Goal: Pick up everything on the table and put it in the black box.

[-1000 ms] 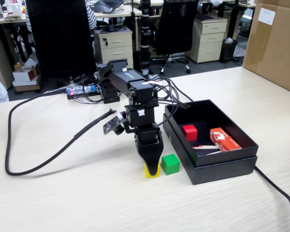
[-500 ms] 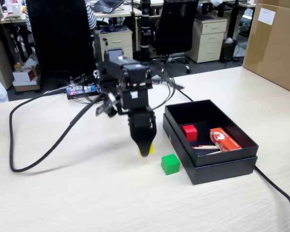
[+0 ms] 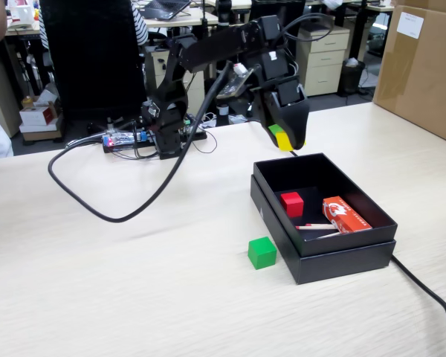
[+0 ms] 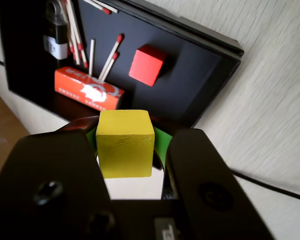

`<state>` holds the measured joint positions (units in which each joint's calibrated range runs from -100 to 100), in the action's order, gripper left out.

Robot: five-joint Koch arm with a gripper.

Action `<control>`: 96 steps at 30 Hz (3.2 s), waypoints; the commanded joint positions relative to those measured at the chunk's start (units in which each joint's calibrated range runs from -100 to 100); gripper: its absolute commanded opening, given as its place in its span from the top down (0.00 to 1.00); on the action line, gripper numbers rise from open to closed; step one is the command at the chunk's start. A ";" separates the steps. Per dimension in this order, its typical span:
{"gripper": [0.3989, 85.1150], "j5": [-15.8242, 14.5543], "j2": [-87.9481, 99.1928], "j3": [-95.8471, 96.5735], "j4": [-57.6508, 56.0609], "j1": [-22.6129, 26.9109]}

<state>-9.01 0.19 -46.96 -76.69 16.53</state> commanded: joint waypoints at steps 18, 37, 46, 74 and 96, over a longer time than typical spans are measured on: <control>0.81 -1.17 -24.23 -3.08 0.28 2.00; 0.48 -0.49 -1.40 -0.45 0.45 -5.18; 0.48 -0.10 -5.42 -2.26 1.14 -10.70; 0.60 4.20 -44.43 -23.03 9.52 -11.28; 0.99 3.52 5.03 -4.71 4.34 -4.54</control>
<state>-5.25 -2.27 -51.44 -72.36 9.50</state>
